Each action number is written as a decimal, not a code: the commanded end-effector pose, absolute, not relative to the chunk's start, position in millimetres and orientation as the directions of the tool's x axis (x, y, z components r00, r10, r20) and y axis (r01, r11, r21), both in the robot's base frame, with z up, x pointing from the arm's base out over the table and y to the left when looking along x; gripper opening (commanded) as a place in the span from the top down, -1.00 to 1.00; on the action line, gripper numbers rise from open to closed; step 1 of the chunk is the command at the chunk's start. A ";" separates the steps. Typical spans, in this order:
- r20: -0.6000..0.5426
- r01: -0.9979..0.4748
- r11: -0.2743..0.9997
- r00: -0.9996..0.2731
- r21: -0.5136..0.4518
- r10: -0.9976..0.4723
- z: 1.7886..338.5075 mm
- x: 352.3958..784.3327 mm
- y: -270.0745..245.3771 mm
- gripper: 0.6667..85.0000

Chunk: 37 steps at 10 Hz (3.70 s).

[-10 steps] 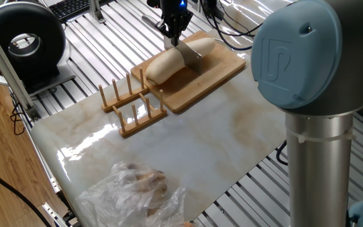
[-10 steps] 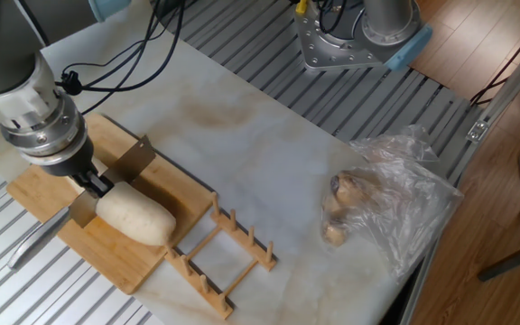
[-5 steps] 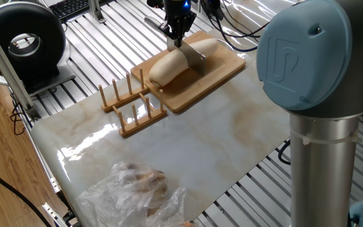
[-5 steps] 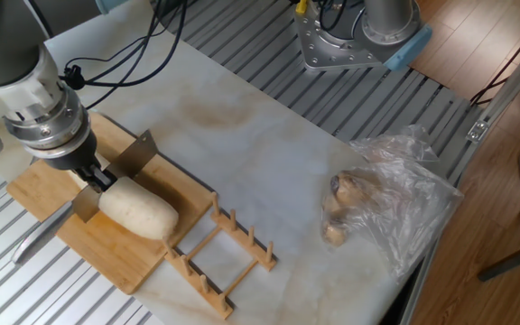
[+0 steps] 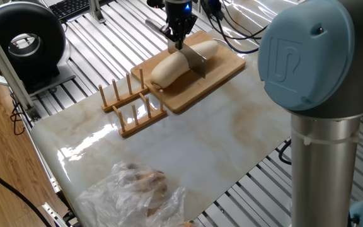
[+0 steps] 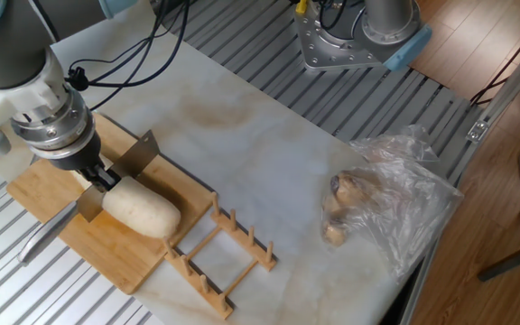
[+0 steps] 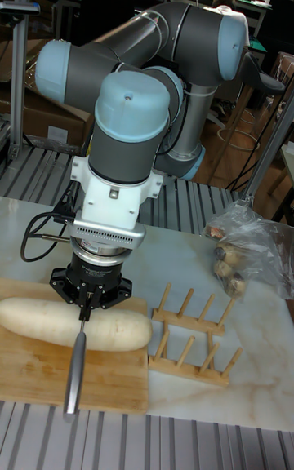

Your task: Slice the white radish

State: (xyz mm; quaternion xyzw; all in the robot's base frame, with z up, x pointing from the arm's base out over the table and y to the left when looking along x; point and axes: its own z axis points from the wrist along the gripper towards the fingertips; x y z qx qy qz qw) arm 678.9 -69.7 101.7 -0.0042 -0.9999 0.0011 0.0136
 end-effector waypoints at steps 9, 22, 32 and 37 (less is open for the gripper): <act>0.013 -0.001 1.000 -1.000 0.030 -0.001 112.2 682.1 -60.6 0.53; -0.042 -0.015 1.000 -0.999 -0.007 -0.015 112.0 697.9 -68.2 0.98; -0.069 -0.026 0.999 -0.997 -0.030 -0.028 108.7 695.3 -62.5 0.98; -0.081 -0.087 0.996 -0.993 0.009 -0.086 123.9 704.6 -59.9 0.32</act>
